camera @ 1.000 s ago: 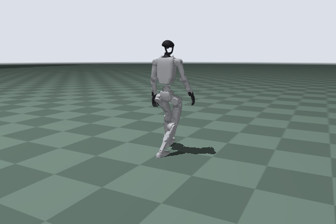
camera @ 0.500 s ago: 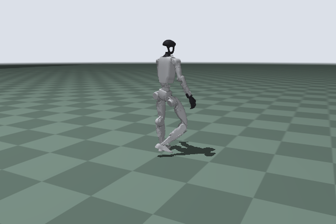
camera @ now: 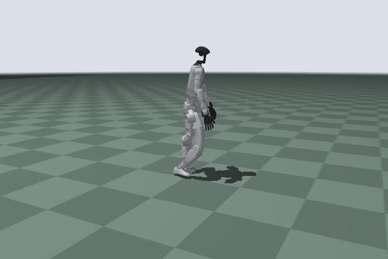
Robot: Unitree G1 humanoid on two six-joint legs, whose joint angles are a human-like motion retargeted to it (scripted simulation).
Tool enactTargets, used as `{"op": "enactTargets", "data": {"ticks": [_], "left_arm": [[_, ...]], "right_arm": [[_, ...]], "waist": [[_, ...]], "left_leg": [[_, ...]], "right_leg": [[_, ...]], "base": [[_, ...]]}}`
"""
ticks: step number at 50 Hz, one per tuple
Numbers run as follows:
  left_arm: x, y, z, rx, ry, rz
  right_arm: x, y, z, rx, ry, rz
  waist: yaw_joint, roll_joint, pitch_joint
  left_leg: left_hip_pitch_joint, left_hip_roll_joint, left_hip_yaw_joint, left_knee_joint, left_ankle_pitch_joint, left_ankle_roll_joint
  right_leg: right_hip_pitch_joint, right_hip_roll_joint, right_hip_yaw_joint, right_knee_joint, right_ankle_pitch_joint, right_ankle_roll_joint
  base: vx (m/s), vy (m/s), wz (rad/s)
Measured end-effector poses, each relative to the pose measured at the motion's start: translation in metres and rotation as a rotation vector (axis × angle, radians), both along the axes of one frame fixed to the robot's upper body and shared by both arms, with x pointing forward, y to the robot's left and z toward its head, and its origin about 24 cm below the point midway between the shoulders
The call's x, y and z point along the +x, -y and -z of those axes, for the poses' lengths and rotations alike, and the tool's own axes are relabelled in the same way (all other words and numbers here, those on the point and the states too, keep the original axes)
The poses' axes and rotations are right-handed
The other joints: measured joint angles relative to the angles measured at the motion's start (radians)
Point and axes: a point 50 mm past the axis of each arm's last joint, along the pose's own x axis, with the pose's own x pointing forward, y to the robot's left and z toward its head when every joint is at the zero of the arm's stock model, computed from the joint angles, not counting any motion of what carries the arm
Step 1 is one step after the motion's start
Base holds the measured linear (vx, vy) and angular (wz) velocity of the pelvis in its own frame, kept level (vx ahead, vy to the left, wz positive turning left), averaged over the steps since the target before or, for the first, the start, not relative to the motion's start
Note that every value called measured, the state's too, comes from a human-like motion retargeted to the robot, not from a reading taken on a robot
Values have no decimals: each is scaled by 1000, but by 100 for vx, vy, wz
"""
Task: Walk
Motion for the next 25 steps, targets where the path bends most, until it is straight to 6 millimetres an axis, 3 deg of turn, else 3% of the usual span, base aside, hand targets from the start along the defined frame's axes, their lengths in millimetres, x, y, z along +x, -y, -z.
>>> {"op": "enactTargets", "data": {"ticks": [6, 14, 19, 25], "left_arm": [[-22, 13, 15, -22, -95, 52], [-48, 24, 29, -74, -179, 59], [-47, 25, 28, -110, -157, 23], [-32, 20, 19, -150, -75, -50]], "right_arm": [[1, -1, 1, 11, -18, -20], [18, -19, -3, 42, 20, -104], [27, -31, -6, 66, 43, -140], [32, -36, -8, 78, 56, -132]], "waist": [[10, 2, -27], [6, -3, -47], [-6, -4, -47], [-6, -13, -30]], "left_leg": [[-14, 10, 202, 0, -11, 15], [14, 16, 434, 4, -15, 45], [51, 17, 522, 7, -7, 65], [104, 20, 565, 24, 30, 92]], "right_leg": [[27, 21, -41, -30, 20, 12], [33, 101, 15, -154, 9, 36], [27, 157, 118, -231, -8, 40], [35, 205, 240, -295, -3, 43]], "base": [[-4, 3, -202], [-6, 3, -210], [-8, 0, -169], [-7, -5, -130]]}}
